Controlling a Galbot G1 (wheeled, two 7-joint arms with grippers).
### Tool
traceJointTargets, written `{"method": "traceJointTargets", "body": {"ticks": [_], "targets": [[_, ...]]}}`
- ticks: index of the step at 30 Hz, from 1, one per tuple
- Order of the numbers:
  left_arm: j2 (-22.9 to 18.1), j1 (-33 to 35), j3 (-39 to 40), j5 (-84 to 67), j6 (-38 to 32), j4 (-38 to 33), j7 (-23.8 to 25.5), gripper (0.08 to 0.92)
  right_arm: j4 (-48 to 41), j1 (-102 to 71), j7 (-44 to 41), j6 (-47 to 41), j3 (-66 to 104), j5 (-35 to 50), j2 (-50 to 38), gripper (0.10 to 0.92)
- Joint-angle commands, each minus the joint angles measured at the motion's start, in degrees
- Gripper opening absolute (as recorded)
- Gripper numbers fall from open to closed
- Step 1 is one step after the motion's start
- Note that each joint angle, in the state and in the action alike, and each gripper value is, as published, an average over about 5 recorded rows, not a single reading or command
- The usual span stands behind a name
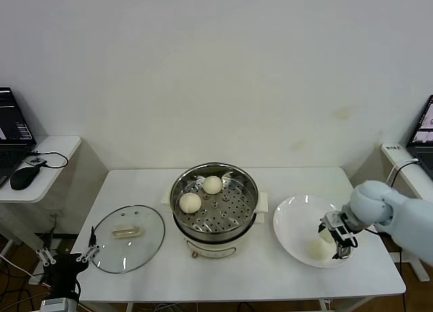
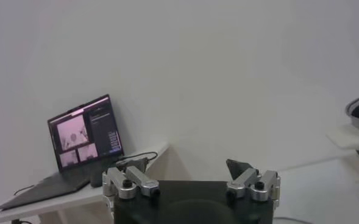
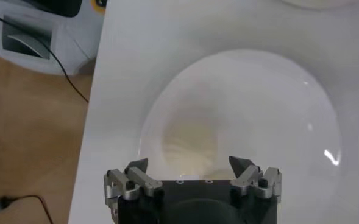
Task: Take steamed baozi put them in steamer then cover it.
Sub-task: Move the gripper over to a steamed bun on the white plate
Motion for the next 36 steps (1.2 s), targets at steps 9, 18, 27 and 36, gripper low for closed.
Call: {"method": "traceJointTargets", "body": {"ticks": [9,18,27,36], "targets": [[-0.1,-0.7,0.0,0.2,0.0,1.0,0.0,0.823,-5.0,-5.9,2.1,-1.0,4.0,-2.8,5.2,0.817],[-0.2,-0.8,0.0,0.1,-0.1,1.2,-0.1,0.823,-5.1,-6.0,1.7,-2.0,4.7,-2.6,5.2,0.696],[-0.1,-0.4,-0.3,-0.1,-0.1,0.5,-0.1,0.823,-3.3,-0.1,0.3,-1.7,3.8,0.7,2.6,0.605],[0.5,-0.5,-0.3,-0.3,0.0,-0.4,0.0,0.823,-1.9,21.8,-1.4,-2.1,-3.0,11.2,1.7,0.613]]}}
